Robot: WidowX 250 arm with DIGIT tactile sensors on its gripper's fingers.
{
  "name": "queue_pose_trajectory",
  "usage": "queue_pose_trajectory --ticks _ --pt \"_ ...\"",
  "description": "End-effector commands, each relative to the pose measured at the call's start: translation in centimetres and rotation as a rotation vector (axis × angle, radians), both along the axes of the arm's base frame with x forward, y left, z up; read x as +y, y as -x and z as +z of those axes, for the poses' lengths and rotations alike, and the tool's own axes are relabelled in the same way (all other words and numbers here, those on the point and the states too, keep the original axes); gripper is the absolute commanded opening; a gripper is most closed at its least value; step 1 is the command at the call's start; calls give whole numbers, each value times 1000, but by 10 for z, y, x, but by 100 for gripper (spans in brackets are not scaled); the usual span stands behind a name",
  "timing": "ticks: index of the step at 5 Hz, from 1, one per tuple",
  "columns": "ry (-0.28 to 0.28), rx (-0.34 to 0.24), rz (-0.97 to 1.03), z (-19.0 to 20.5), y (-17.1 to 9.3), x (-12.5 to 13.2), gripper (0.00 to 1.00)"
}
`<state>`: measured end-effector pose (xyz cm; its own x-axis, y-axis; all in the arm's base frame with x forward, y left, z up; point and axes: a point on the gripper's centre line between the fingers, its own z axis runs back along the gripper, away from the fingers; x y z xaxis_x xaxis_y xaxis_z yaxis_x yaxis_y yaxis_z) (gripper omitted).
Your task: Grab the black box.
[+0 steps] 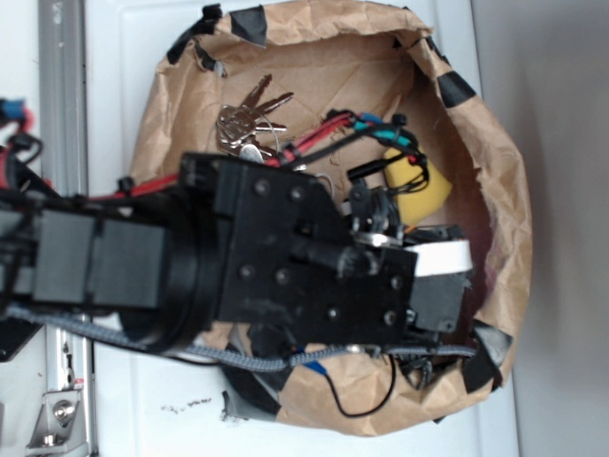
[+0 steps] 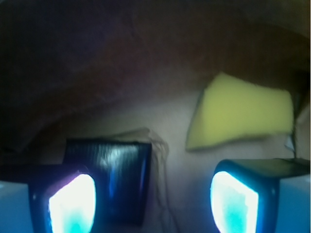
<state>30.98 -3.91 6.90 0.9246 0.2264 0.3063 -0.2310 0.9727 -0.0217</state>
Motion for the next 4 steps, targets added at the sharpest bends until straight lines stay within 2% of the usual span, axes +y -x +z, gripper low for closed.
queue_pose_trajectory --ticks 1,2,3,4 --pt "13 -49 15 14 -8 1 100" --pt "13 -49 15 14 -8 1 100" --pt "22 -46 42 3 3 4 100" --pt "129 -7 13 11 7 13 100"
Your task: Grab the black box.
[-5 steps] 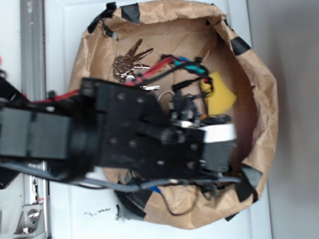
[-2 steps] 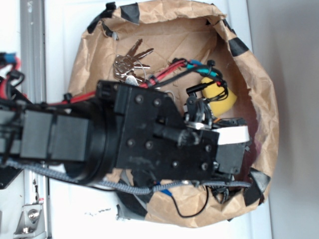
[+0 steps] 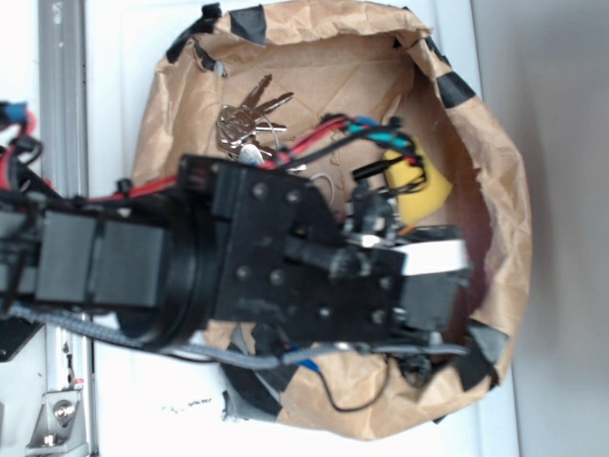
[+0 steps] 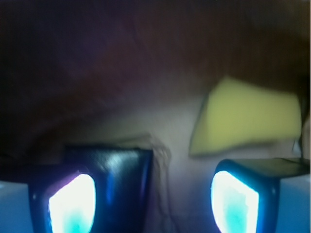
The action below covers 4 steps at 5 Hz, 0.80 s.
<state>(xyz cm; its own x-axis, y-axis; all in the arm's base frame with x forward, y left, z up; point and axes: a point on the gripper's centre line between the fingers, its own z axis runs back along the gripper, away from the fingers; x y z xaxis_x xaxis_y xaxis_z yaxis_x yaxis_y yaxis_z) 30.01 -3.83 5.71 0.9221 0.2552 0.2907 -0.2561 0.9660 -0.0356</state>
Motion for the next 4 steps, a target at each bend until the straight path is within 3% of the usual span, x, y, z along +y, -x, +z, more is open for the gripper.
queue_pose_trajectory --ticks 1,4 --pt "163 -10 -12 29 -1 24 100" --pt "109 -44 -28 9 -20 4 100"
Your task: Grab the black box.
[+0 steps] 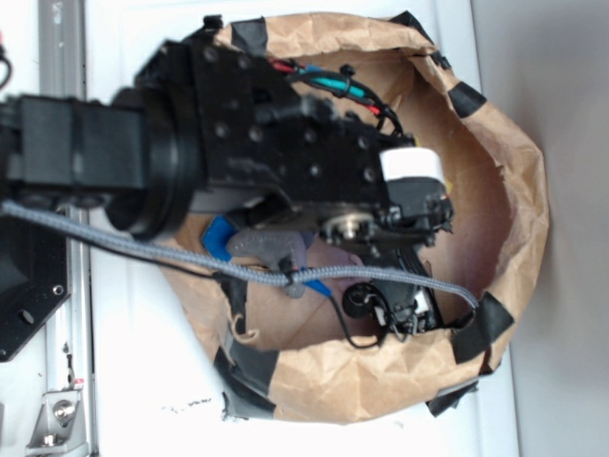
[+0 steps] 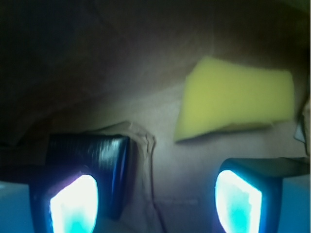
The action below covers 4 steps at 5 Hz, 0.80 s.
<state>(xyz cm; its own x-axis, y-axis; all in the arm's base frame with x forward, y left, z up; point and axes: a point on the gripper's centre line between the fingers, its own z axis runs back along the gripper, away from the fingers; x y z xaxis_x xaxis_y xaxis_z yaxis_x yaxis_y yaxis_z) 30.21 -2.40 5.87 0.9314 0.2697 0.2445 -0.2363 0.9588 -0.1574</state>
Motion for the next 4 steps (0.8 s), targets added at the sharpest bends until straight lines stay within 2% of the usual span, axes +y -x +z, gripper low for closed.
queue_pose_trajectory --ticks 1,2,4 --pt "-51 -51 -27 -9 -21 -21 100" --pt "-61 -45 -56 -20 -22 -29 100" --pt "-31 -6 -90 -24 -19 -36 100"
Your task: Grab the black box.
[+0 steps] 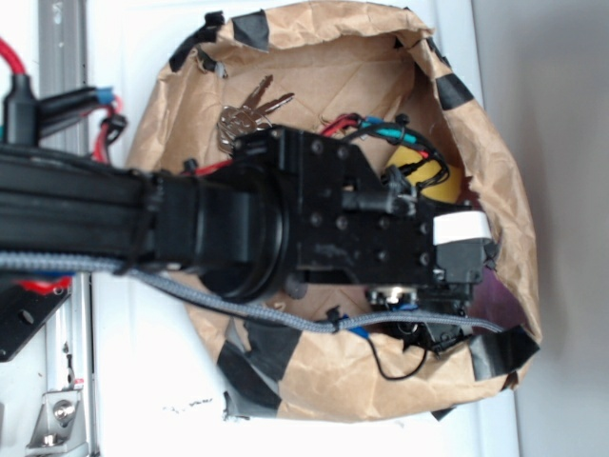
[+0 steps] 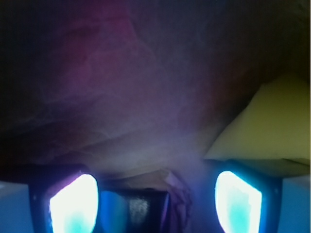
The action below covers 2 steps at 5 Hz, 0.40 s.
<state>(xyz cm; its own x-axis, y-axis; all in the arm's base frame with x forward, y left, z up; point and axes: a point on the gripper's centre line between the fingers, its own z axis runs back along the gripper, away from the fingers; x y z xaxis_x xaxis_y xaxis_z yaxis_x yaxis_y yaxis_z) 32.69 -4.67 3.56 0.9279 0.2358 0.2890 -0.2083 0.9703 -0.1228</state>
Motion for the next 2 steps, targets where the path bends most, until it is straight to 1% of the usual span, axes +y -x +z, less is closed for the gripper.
queue_pose_trajectory --ticks 1,2 --pt "21 48 -81 0 9 -16 100" --pt "10 61 -112 -4 17 -18 100"
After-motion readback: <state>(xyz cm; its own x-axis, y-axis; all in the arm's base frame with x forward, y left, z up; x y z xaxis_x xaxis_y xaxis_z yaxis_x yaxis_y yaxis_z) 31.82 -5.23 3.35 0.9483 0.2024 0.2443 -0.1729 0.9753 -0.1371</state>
